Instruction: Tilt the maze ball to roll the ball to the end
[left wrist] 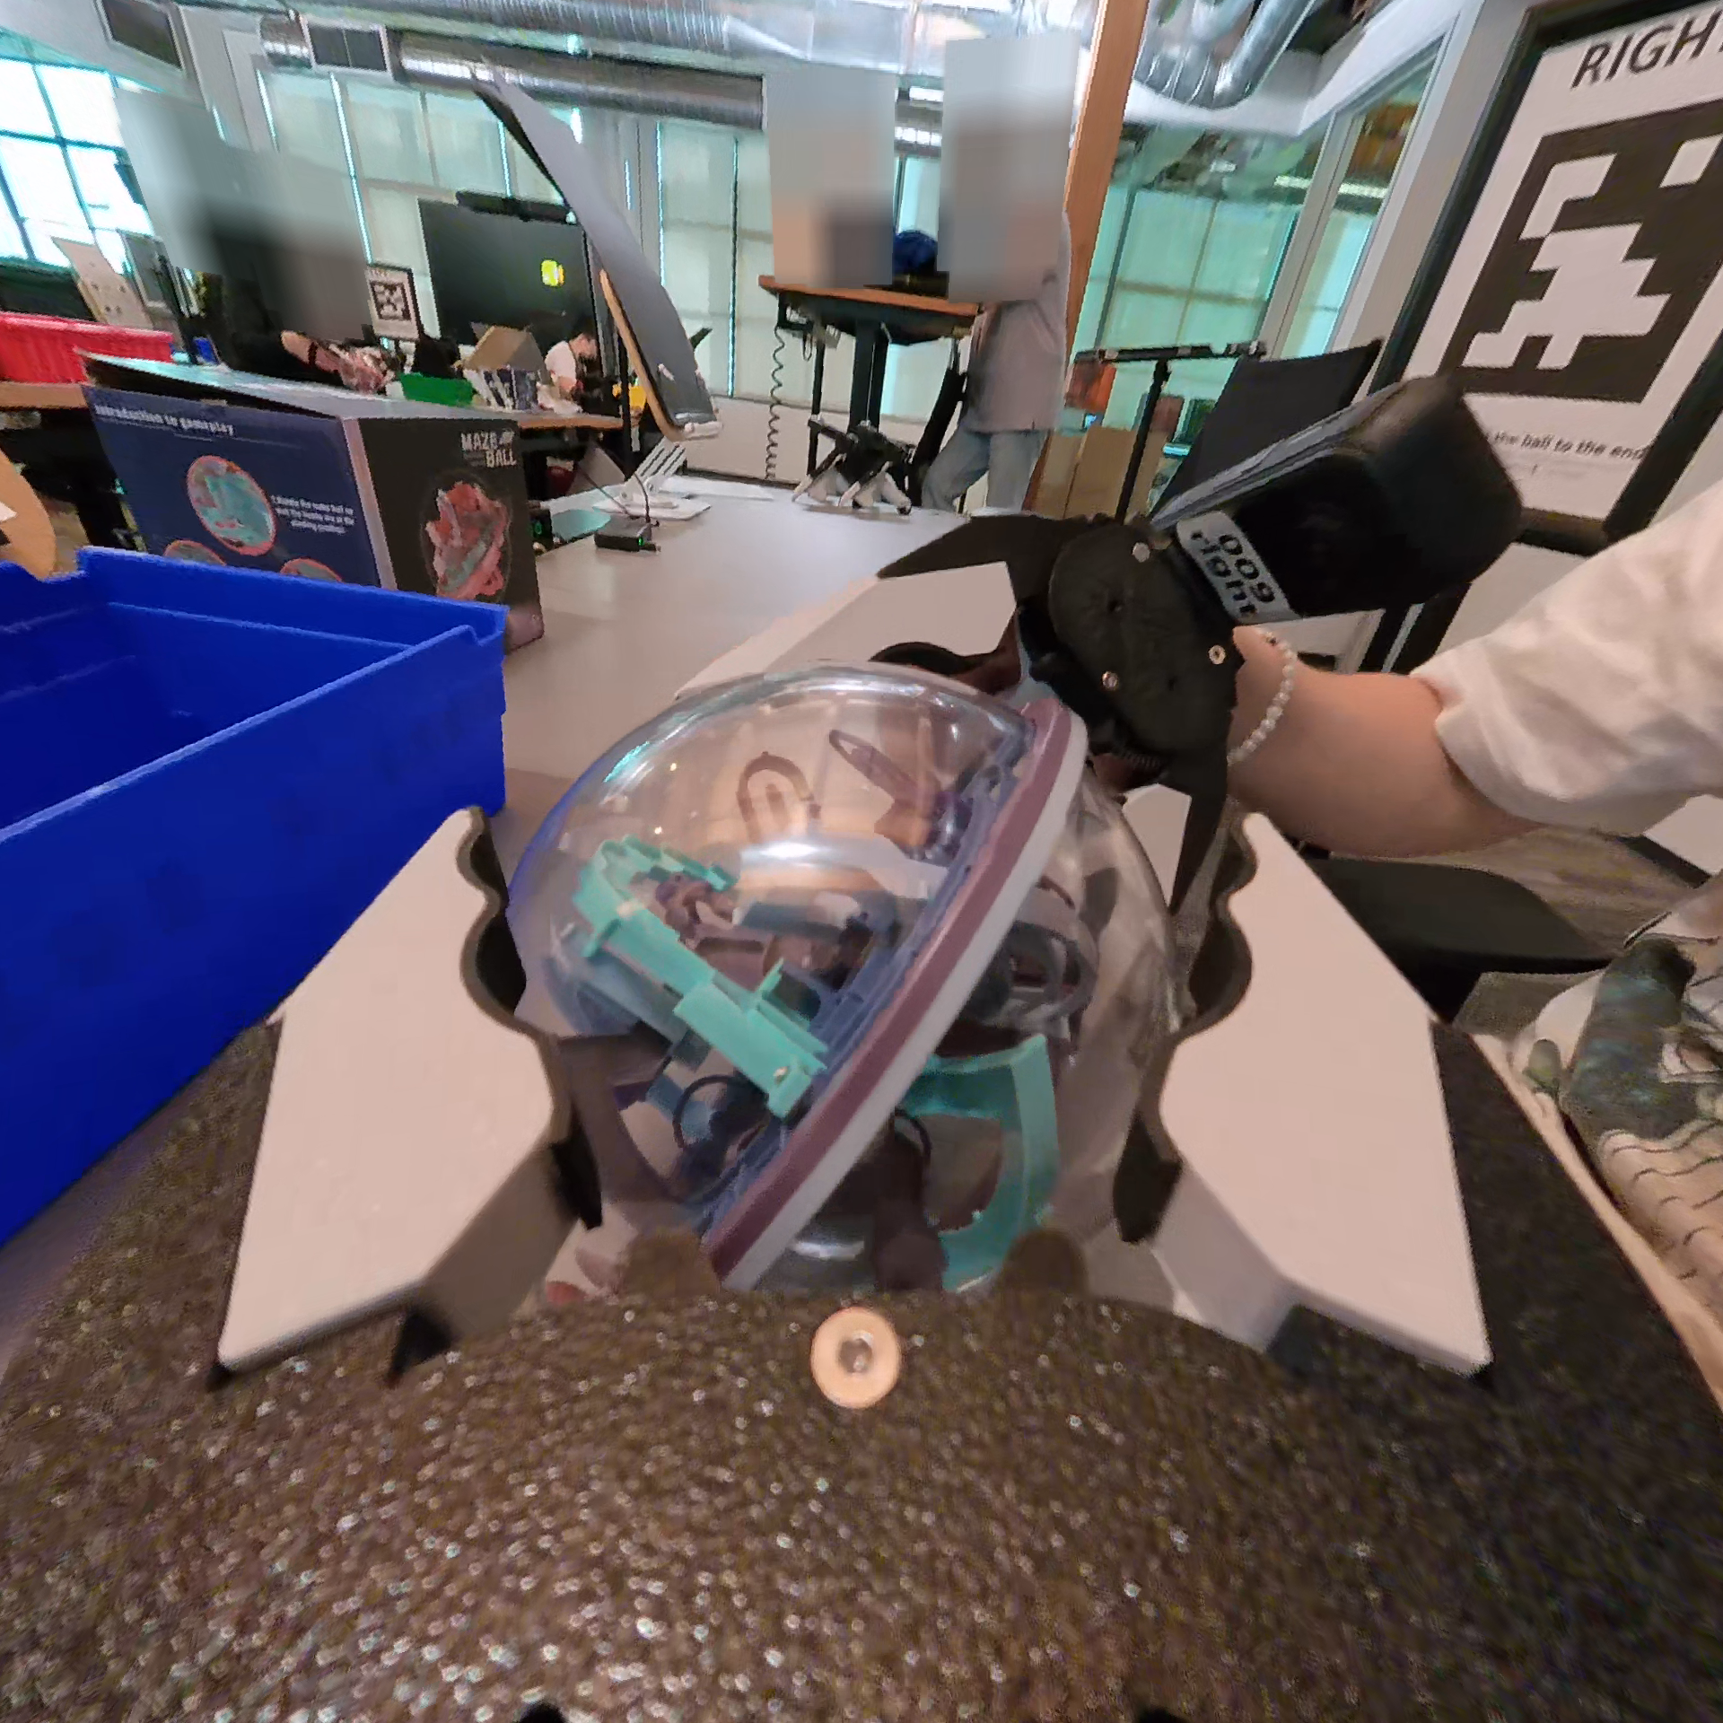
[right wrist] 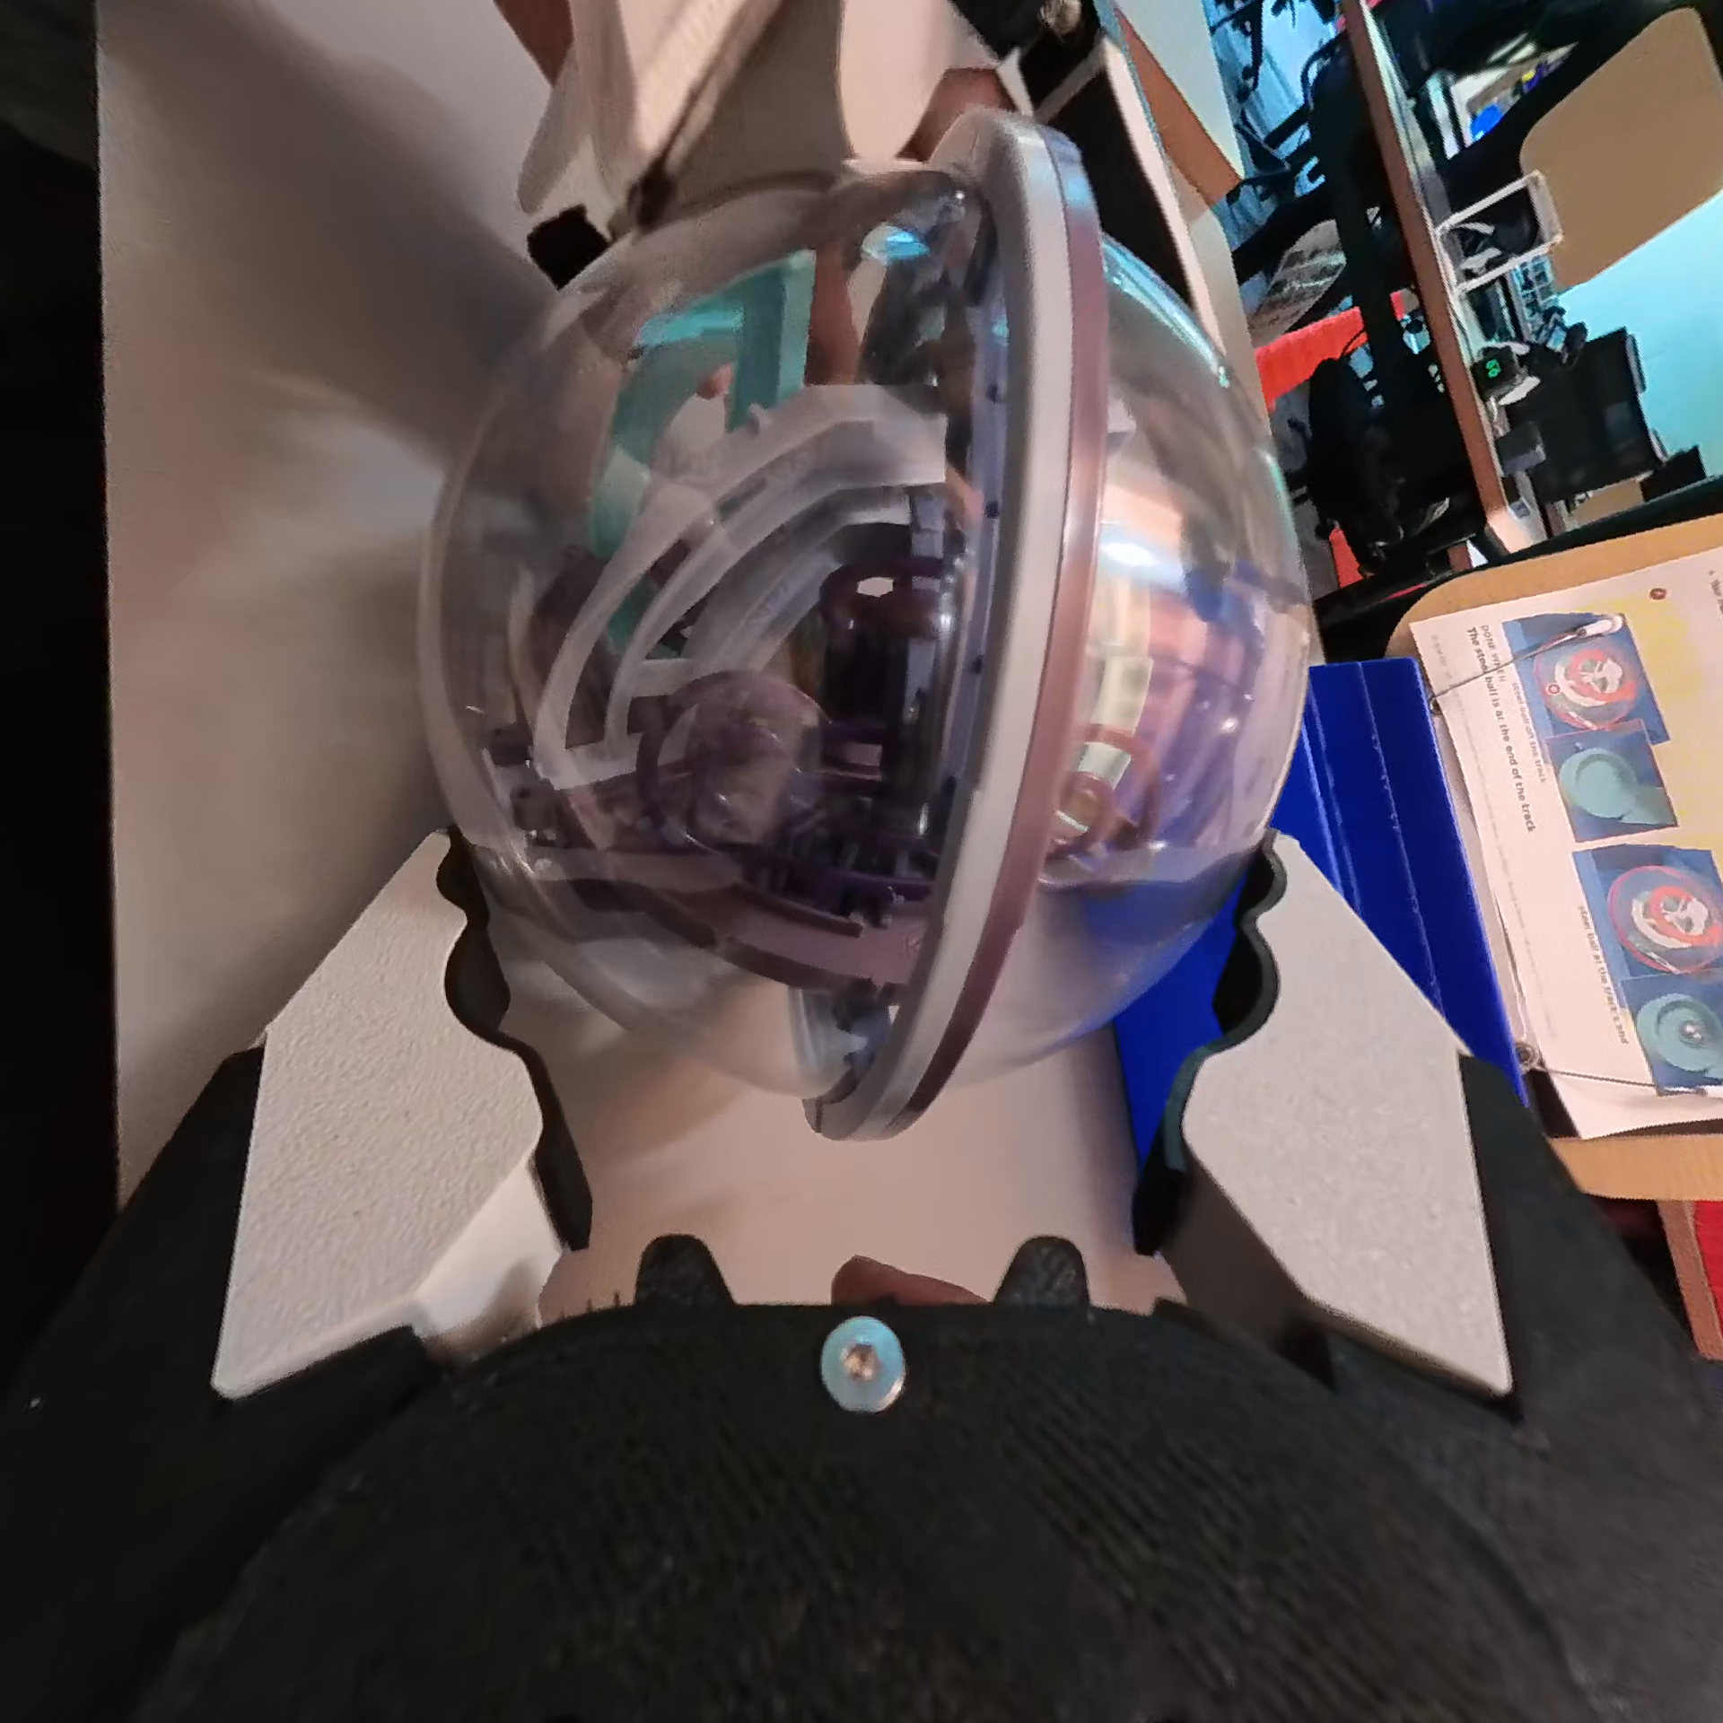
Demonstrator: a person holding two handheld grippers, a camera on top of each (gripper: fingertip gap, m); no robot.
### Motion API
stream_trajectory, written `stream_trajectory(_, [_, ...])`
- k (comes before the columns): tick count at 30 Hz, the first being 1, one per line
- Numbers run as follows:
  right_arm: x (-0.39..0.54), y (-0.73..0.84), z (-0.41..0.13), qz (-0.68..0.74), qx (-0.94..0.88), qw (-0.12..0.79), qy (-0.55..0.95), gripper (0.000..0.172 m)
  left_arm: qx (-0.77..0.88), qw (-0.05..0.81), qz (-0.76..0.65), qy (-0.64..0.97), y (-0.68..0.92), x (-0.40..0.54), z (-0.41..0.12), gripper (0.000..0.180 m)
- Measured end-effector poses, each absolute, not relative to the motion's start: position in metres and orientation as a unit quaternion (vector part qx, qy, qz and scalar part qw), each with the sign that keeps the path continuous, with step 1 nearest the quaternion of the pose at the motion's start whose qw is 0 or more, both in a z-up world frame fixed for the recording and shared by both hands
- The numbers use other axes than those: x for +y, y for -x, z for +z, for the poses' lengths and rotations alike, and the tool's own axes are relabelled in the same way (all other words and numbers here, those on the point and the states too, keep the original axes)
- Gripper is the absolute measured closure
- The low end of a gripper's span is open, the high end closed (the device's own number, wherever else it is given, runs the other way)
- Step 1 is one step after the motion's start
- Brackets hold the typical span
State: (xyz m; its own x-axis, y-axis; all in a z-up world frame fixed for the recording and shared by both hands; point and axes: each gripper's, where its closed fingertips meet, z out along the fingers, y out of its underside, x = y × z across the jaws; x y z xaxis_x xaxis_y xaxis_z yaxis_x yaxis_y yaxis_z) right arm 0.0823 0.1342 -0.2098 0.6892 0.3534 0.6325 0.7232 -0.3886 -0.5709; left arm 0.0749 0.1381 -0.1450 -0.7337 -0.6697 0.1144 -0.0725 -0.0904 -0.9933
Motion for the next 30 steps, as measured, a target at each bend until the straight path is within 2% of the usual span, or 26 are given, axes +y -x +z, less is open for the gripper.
stream_trajectory(4, [0.129,-0.085,-0.211,-0.209,-0.319,0.456,0.804,0.019,0.598,0.248,-0.712,0.272,-0.07,0.14,-0.13,0.041])
stream_trajectory(7, [0.128,-0.086,-0.211,-0.206,-0.313,0.465,0.802,0.019,0.573,0.269,-0.726,0.268,-0.069,0.144,-0.126,0.051])
stream_trajectory(14, [0.127,-0.088,-0.211,-0.191,-0.305,0.482,0.799,0.019,0.541,0.241,-0.745,0.307,-0.074,0.15,-0.135,0.059])
stream_trajectory(30, [0.118,-0.097,-0.212,-0.146,-0.263,0.526,0.795,0.021,0.564,0.265,-0.724,0.296,-0.08,0.137,-0.133,0.056])
